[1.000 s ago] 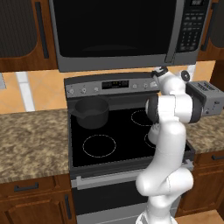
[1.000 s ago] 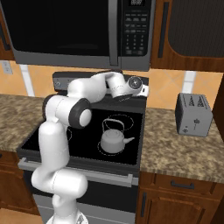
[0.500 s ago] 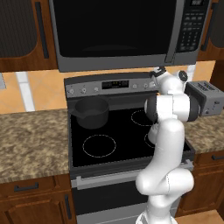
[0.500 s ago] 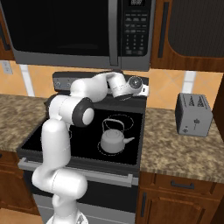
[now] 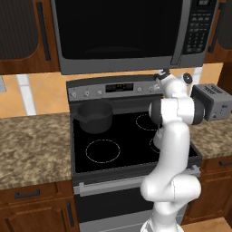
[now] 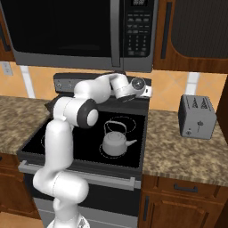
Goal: Pick the kettle from the counter and place it on a stove burner. Then turn the burner on.
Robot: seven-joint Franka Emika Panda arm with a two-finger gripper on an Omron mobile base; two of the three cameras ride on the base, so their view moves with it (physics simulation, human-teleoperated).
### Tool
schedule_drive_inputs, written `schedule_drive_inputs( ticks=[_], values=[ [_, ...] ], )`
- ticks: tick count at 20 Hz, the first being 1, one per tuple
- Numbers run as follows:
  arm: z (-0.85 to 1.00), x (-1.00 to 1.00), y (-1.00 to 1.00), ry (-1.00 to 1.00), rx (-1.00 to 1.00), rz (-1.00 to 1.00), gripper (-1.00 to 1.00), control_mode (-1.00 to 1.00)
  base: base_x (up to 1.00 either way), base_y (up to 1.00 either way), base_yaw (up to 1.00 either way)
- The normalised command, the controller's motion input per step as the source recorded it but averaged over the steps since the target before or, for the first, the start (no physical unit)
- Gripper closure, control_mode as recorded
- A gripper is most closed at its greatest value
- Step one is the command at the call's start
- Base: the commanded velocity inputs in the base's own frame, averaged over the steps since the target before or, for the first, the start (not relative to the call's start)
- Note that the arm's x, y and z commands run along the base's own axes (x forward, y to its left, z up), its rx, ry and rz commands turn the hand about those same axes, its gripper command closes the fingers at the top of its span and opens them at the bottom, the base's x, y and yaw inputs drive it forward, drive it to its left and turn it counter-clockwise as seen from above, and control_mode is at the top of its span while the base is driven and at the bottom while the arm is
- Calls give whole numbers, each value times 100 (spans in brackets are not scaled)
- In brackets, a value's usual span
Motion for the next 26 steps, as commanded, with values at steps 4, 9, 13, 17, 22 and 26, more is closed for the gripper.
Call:
schedule_drive_inputs(
  ticks=[4,9,13,17,22,26],
  values=[
    [-3,11,-13,0,0,0,-100,-100,0,0,0],
    [-14,1,0,-4,0,0,-100,-100,0,0,0],
    [-19,0,-2,-11,0,2,-100,-100,0,0,0],
    [-21,1,-3,-19,-1,2,-100,-100,0,0,0],
    [-5,10,-7,-11,-1,0,-100,-100,0,0,0],
    [-5,1,-8,0,0,0,-100,-100,0,0,0]
  ],
)
